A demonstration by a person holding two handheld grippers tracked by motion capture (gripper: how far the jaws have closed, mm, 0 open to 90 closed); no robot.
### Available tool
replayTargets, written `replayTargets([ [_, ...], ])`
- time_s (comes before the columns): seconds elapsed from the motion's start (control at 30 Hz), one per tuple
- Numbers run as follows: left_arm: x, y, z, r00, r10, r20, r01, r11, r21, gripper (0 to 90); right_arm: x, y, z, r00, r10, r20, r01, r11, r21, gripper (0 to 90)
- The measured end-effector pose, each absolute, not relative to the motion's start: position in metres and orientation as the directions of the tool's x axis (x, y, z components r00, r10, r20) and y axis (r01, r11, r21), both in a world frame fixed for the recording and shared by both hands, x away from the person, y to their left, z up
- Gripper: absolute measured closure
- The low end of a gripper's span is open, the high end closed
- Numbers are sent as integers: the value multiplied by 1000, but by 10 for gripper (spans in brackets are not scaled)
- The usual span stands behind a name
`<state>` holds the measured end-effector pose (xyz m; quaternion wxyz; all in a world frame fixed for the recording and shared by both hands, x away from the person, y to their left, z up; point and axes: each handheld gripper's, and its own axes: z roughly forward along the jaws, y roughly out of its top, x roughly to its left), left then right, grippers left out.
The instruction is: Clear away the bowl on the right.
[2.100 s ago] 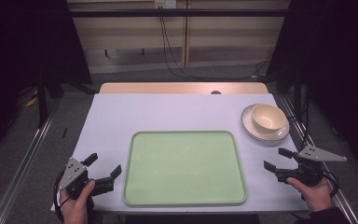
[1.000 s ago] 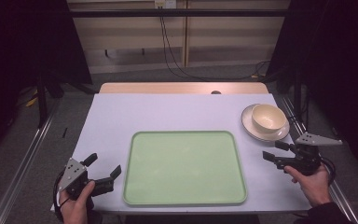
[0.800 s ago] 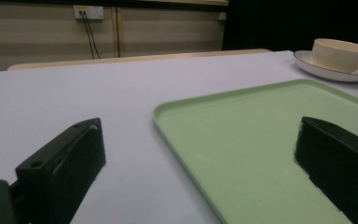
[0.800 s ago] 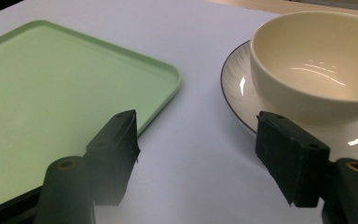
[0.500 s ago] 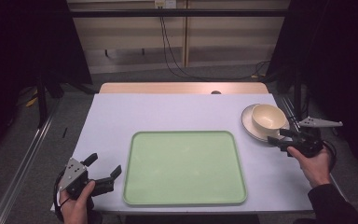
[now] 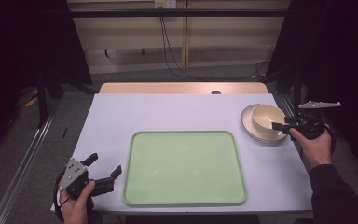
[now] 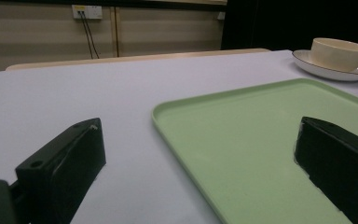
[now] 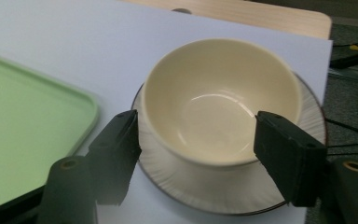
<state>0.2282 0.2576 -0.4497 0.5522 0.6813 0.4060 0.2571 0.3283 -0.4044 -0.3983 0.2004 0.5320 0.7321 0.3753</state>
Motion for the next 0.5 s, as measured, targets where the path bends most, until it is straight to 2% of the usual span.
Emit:
replayTargets([
  [0.23, 229, 257, -450, 535, 838, -103, 274, -57, 960, 19, 349, -418, -402, -310, 946, 97, 662, 141, 736, 309],
  [0.5, 229, 258, -450, 537, 838, -100, 274, -61, 960, 19, 368, -435, -423, -247, 964, 101, 722, 113, 683, 305],
])
